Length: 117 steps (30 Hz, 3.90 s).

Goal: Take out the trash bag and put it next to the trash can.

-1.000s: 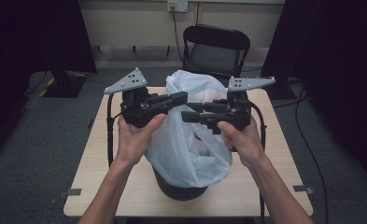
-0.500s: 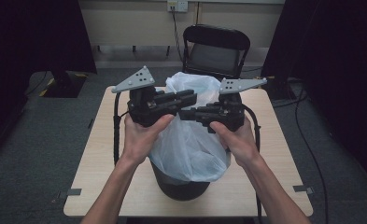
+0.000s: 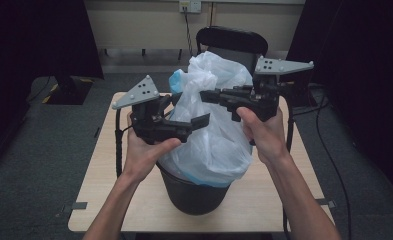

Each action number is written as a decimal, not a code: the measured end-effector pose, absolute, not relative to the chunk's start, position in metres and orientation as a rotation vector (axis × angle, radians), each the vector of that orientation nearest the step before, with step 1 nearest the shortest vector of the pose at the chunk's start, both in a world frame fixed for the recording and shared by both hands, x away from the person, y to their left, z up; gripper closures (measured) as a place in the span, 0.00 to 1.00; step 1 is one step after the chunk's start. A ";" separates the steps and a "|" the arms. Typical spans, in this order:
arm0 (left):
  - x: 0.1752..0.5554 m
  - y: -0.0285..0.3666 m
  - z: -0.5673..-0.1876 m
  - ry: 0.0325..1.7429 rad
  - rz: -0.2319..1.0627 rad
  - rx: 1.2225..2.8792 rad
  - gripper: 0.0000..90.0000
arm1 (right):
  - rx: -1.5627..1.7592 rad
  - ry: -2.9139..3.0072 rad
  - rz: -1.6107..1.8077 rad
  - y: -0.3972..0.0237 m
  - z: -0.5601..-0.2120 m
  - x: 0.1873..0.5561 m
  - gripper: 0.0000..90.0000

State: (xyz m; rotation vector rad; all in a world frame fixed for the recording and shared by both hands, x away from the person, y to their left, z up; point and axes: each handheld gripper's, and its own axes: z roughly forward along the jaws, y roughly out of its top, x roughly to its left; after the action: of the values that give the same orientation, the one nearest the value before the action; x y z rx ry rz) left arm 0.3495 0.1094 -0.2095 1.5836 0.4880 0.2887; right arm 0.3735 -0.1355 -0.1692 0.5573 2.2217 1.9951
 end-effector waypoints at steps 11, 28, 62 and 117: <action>0.361 0.101 -0.212 0.454 0.271 1.596 0.69 | 0.508 2.250 2.070 -0.128 -0.160 0.370 1.00; 0.356 0.117 -0.187 0.418 0.309 1.549 1.00 | 0.589 2.236 1.860 -0.151 -0.183 0.362 0.13; 0.350 0.126 -0.180 0.457 0.352 1.473 0.43 | 0.491 2.341 1.966 -0.130 -0.197 0.390 0.97; 0.362 0.162 -0.224 0.603 0.387 1.533 0.27 | 0.891 1.987 1.981 -0.213 -0.189 0.481 0.98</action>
State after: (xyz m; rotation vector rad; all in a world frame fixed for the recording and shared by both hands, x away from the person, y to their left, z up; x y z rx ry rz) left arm 0.3619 0.1616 -0.2236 1.5331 0.6030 0.3875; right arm 0.4814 -0.2129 -0.1892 0.8912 1.9873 1.9814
